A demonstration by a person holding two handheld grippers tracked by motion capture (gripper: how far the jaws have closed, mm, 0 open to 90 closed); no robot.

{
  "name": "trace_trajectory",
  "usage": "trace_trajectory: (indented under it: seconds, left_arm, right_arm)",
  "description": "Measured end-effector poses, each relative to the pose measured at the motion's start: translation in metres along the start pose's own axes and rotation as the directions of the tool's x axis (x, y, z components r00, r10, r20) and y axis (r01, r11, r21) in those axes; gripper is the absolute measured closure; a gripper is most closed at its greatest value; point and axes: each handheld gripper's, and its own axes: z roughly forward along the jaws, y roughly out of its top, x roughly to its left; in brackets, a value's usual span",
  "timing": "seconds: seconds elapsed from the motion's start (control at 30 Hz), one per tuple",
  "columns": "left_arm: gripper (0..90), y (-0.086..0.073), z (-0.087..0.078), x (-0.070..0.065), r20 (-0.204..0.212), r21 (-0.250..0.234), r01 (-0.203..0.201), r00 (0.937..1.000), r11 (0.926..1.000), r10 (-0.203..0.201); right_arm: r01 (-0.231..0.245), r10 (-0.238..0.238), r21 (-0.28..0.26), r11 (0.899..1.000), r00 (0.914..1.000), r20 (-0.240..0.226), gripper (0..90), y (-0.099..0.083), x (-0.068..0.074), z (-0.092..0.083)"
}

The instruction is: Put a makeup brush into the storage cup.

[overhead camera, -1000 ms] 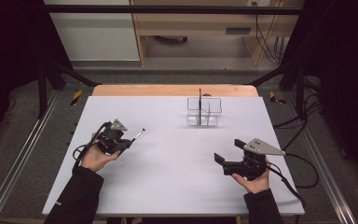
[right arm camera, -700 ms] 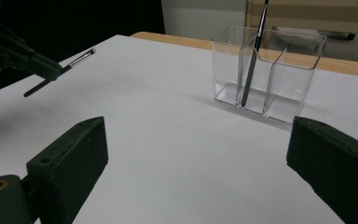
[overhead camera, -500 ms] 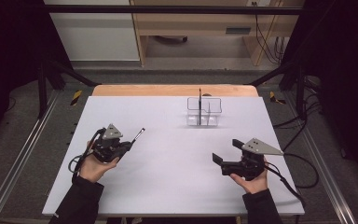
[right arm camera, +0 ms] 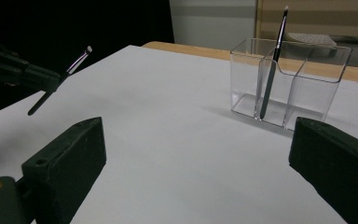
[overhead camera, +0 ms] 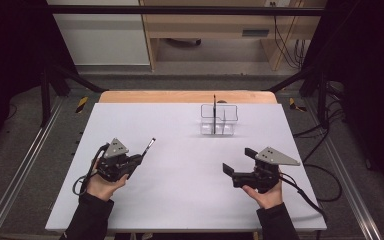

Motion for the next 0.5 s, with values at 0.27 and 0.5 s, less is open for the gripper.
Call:
trace_trajectory:
  seconds: [0.27,0.5]
  left_arm:
    - [83.6,0.0,0.003,-0.015,0.007,-0.027,0.003,1.0,0.9996,-0.003]
    - [83.6,0.001,0.002,-0.021,-0.012,-0.068,0.035,0.9993,0.9971,-0.036]
  right_arm:
    - [-0.012,0.012,-0.003,1.0,0.9999,-0.004,4.8,0.0,0.004,0.006]
    - [-0.019,0.019,-0.013,1.0,0.9998,-0.009,5.2,0.003,0.009,0.011]
